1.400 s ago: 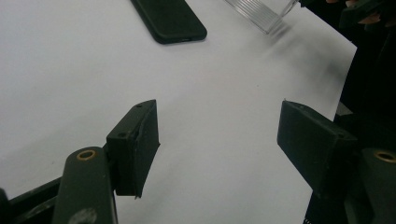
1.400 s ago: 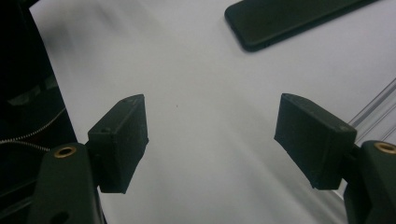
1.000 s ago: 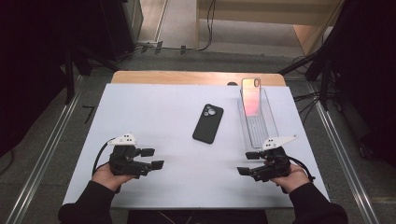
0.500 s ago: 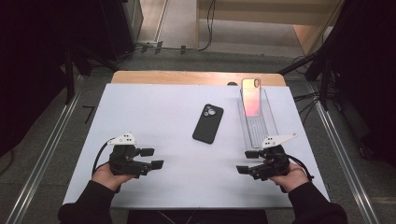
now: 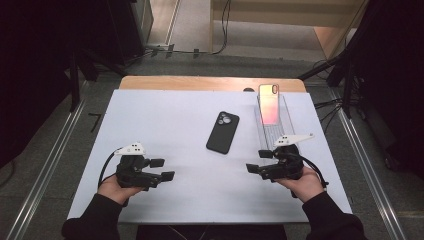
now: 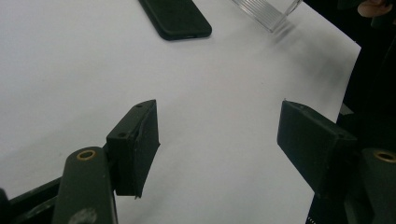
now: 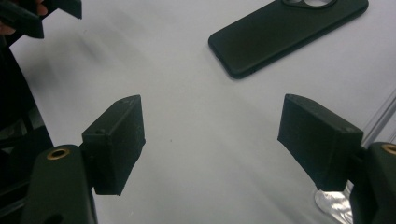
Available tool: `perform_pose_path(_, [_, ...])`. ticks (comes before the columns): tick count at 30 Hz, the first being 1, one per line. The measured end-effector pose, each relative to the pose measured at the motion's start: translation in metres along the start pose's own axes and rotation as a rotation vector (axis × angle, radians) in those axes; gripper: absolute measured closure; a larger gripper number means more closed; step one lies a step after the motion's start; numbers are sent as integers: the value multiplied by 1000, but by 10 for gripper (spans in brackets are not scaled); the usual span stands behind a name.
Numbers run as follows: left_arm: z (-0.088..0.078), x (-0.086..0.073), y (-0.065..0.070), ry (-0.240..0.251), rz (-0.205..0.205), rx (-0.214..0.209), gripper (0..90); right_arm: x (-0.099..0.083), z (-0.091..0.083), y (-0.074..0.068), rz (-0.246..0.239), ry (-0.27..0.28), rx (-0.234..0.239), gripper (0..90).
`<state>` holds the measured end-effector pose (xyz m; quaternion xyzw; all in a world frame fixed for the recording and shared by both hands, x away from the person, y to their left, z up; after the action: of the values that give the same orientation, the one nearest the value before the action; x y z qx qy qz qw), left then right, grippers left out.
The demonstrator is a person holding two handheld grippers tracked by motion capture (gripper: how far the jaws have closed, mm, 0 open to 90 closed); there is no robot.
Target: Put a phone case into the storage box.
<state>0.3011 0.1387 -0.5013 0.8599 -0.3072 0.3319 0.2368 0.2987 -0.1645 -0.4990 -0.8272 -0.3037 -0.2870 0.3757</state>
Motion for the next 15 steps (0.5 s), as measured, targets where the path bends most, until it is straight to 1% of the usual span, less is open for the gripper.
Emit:
perform_pose_path(3, [0, 0, -1, -1, 0, 0, 299, 8, 5, 0, -2, -6, -6, 209])
perform_pose_path(6, [0, 0, -2, -1, 0, 7, 299, 19, 14, 0, 11, -4, 1, 208])
perform_pose_path(15, [-1, 0, -3, 4, 2, 11, 299, 48, 38, -1, -9, -12, 8, 209])
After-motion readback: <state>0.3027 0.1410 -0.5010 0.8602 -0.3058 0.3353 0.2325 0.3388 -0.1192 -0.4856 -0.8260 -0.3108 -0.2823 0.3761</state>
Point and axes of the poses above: each handheld gripper's, and its own axes: z roughly forward along the jaws, x roughly out of its top, y roughly to its right, the point moved 9 cm from there along z, roughly forward along the jaws, and after that the axes turned 13 degrees about x, right-handed, at the moved point
